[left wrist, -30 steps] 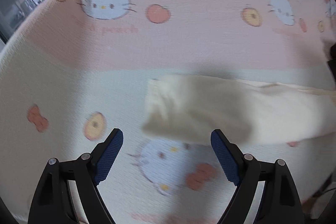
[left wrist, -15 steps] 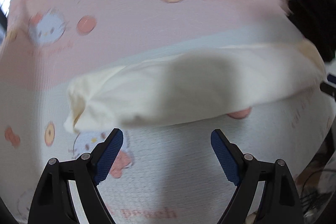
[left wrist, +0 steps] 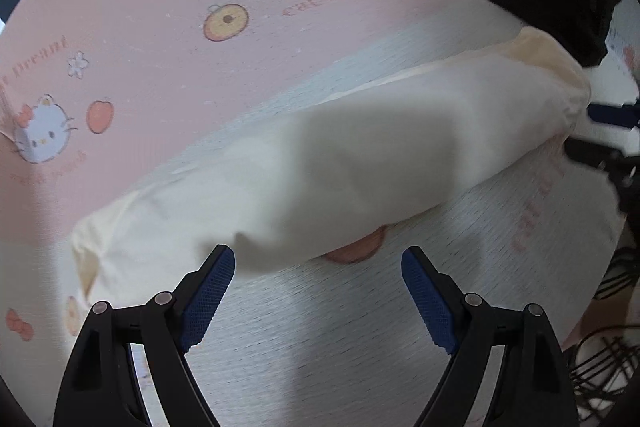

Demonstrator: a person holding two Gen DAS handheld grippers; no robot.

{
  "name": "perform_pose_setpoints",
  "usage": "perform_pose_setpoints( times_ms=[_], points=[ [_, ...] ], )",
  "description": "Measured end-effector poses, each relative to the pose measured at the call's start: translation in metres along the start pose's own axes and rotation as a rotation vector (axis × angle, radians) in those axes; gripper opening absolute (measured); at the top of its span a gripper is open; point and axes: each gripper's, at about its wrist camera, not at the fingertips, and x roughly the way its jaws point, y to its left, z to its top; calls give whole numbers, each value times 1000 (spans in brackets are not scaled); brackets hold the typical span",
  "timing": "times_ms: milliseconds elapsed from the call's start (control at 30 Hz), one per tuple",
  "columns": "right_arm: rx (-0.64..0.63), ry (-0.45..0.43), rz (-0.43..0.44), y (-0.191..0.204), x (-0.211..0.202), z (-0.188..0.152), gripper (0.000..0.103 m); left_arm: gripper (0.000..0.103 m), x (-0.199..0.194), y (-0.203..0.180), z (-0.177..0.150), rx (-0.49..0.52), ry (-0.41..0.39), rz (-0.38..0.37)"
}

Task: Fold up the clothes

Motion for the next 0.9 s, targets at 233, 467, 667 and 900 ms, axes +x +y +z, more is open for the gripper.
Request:
perform_pose_setpoints(
  times_ms=[233, 467, 667, 900],
  points=[
    [-7, 37, -10, 10, 27, 12, 58, 85, 19, -3, 24, -3, 3, 3],
    [23, 43, -40, 12, 43, 24, 58, 86, 41, 6, 46, -53, 50, -65],
    [19, 54, -32, 13, 48, 33, 58, 87, 46, 8, 57, -73, 73, -59],
    [78, 68, 17, 4, 59, 44, 58, 97, 60, 9, 73, -106, 90, -61]
  ],
)
